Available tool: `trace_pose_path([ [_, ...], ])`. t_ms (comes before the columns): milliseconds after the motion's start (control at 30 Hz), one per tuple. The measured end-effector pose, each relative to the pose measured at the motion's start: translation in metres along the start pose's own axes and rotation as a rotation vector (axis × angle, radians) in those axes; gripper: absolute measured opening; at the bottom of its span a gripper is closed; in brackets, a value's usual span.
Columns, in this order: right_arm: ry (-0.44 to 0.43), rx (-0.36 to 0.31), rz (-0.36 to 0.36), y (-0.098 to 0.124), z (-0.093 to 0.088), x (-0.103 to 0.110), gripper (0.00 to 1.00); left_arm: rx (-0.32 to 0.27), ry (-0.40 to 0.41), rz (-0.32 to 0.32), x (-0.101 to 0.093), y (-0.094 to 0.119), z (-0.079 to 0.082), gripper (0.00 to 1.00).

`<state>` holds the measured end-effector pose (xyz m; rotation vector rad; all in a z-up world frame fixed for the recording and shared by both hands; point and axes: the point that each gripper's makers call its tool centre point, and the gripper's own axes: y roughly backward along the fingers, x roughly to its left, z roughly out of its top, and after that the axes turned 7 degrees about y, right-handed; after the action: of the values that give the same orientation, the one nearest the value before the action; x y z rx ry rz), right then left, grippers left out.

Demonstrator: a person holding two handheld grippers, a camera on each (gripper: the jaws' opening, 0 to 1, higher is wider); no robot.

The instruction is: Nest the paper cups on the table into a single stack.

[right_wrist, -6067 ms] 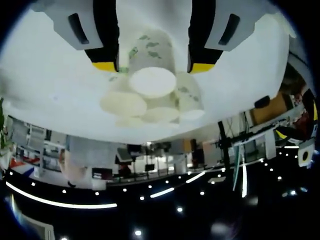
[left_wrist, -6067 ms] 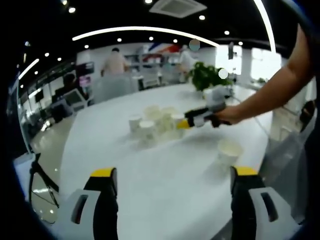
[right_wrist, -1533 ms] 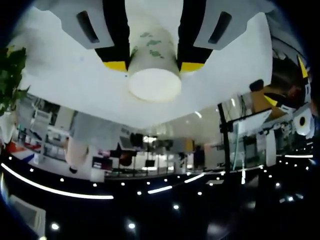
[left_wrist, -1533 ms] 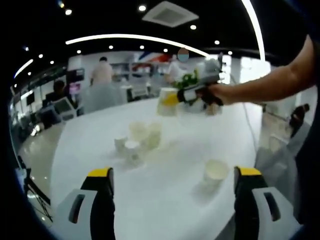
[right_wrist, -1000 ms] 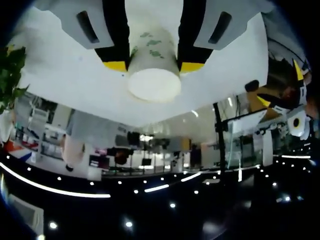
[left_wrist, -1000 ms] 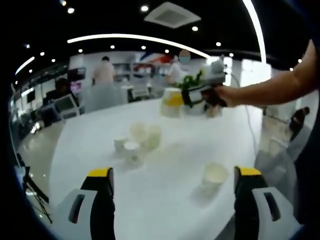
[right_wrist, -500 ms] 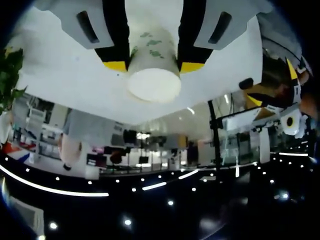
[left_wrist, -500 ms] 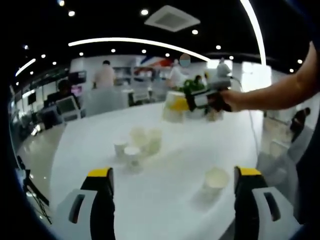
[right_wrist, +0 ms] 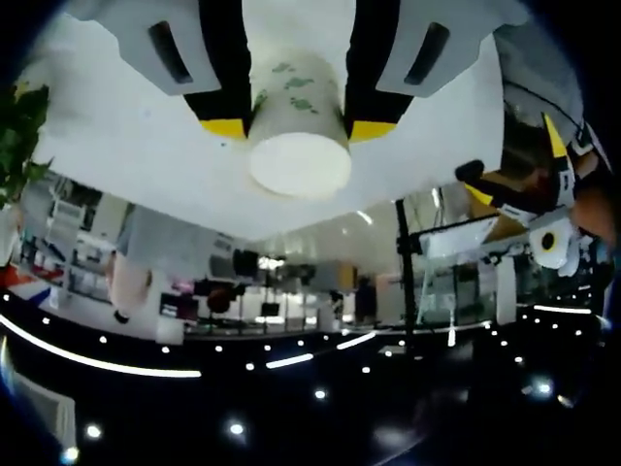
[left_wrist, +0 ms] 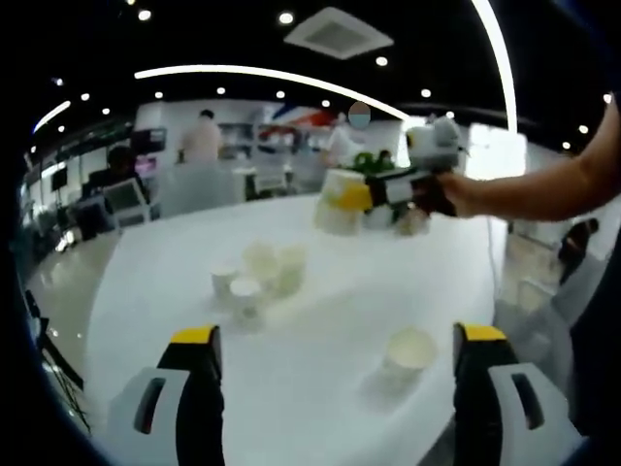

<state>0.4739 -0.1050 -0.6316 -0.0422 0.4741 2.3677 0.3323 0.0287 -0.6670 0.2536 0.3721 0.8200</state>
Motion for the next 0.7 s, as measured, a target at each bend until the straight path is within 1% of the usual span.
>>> trace_pose_path([
  [233, 0.004, -0.008, 0.022, 0.005, 0.002, 0.015, 0.34, -0.008, -0.036, -0.004, -0.002, -0.002, 0.001, 0.99],
  [500, 0.001, -0.015, 0.05, 0.01, 0.005, 0.033, 0.34, -0.015, -0.017, -0.02, -0.005, -0.004, 0.002, 0.99],
  [633, 0.011, -0.026, 0.068, 0.012, 0.01, 0.043, 0.35, -0.015, -0.016, -0.034, -0.007, -0.005, 0.004, 0.94],
  [700, 0.012, -0.03, 0.088, 0.014, 0.012, 0.05, 0.35, -0.017, -0.015, -0.039, -0.008, -0.006, 0.005, 0.95],
])
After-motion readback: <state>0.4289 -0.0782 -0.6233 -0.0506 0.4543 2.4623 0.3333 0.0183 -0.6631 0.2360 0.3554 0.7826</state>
